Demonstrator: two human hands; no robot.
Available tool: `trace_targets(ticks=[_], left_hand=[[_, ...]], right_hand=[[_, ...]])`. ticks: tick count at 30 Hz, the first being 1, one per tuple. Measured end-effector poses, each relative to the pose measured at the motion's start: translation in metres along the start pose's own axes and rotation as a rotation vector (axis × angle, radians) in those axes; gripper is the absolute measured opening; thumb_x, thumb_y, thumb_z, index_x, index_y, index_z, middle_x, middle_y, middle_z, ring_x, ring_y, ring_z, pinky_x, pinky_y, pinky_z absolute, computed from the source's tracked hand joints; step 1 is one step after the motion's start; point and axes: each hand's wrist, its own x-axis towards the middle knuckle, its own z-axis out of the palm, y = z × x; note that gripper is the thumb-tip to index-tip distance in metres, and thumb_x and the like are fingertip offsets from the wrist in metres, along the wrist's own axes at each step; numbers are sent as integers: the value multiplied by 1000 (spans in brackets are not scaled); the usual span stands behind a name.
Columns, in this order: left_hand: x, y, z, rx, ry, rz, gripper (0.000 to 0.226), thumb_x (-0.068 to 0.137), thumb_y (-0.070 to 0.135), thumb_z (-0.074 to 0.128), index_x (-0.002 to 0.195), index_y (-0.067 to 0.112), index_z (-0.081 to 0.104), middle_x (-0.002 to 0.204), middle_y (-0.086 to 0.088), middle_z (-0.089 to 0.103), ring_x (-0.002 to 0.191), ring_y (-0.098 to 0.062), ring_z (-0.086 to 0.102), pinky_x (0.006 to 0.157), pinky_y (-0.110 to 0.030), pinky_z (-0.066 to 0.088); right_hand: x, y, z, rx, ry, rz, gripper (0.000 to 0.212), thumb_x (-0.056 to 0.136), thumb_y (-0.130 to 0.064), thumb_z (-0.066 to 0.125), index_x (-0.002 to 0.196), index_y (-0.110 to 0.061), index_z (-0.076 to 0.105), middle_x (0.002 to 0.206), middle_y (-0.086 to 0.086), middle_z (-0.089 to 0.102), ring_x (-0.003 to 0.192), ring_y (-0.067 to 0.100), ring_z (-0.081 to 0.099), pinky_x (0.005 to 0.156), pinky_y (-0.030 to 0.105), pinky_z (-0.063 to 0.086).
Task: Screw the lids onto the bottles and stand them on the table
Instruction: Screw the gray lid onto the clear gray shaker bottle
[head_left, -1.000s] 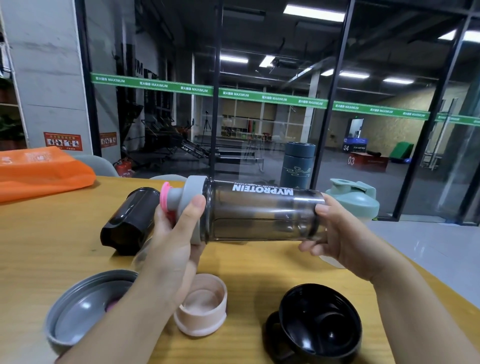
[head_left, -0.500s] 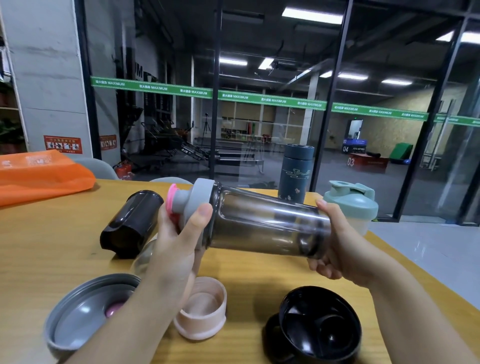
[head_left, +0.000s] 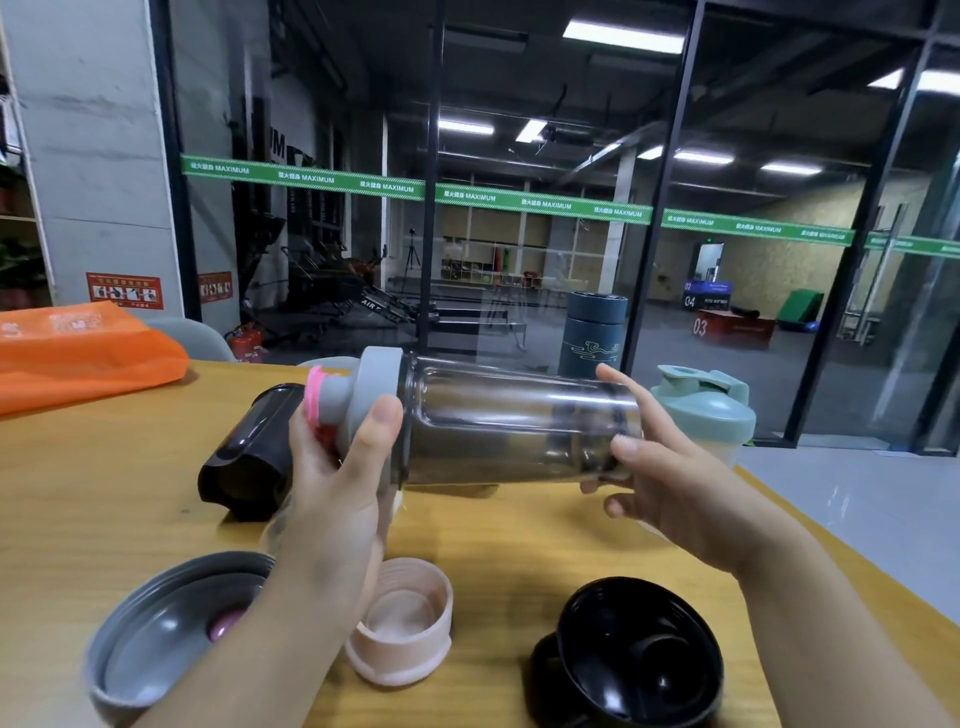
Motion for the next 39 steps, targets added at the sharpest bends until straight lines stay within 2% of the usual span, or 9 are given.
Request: trace_targets(ticks=[3, 6, 10, 17, 21, 26, 32, 36, 39], left_hand=[[2, 2, -2, -17, 11, -18, 70, 58, 44, 72, 123, 32, 51, 126, -5, 64, 120, -26, 58, 106, -51, 40], [4, 2, -2, -32, 3, -43, 73, 58, 44, 72, 127, 32, 51, 125, -5, 65, 117, -25, 60, 106, -55, 38], [3, 1, -1, -9, -9, -47, 78, 57, 45, 72, 130, 32, 48, 125, -5, 65, 118, -25, 60, 106, -55, 39], [2, 0, 1, -9, -4, -26, 79, 58, 40, 74, 131, 33, 46, 124, -3, 66, 116, -22, 61, 99, -41, 46], [2, -2, 3, 1, -12, 8, 79, 58, 34, 74, 130, 28, 45, 116, 0, 65, 111, -18, 60, 93, -34, 46], [1, -4, 2, 62, -62, 53, 86, 53, 40, 76, 132, 28, 43, 113, -1, 62, 108, -20, 58, 96, -37, 45], [1, -5, 0, 79, -49, 60, 72, 56, 42, 74, 123, 32, 48, 115, -2, 63, 116, -28, 58, 103, -46, 43], [1, -4, 0, 67, -35, 60, 71, 57, 44, 73, 123, 32, 48, 117, -2, 65, 116, -24, 60, 103, -46, 44], [3, -3, 0, 33, -4, 50, 58, 55, 45, 72, 110, 39, 54, 114, 1, 66, 109, -19, 62, 95, -37, 47]], right_hand=[[-2, 0, -3, 40, -14, -87, 82, 59, -24, 76, 129, -52, 46, 102, 3, 66, 76, 21, 62, 61, 26, 50], [-1, -2, -3, 54, 16, -131, 83, 54, -26, 82, 129, -44, 51, 103, 12, 64, 69, 21, 61, 58, 24, 51], [1, 2, -3, 50, 40, -105, 111, 41, -53, 90, 138, -27, 41, 104, 23, 58, 58, 20, 59, 48, 23, 47], [3, 4, -1, -74, 65, -8, 108, 41, -74, 75, 122, -10, 47, 93, 20, 54, 44, 15, 45, 38, 20, 32], [4, 6, 2, -101, 95, 141, 96, 56, -78, 48, 119, -6, 56, 70, 16, 53, 40, 16, 38, 35, 17, 25], [3, 8, 3, -96, 28, 269, 85, 80, -77, 17, 108, -13, 66, 49, 2, 52, 39, 13, 39, 37, 19, 25], [6, 6, 5, -20, 14, 214, 75, 80, -72, 24, 112, -16, 64, 74, 4, 71, 51, 19, 52, 41, 22, 37], [5, 5, 3, 25, 20, 97, 63, 78, -62, 59, 129, -26, 50, 116, 9, 68, 69, 22, 65, 49, 24, 48], [1, 5, -3, 41, -29, 17, 73, 63, -39, 71, 130, -46, 44, 121, 5, 66, 85, 26, 66, 62, 29, 51]])
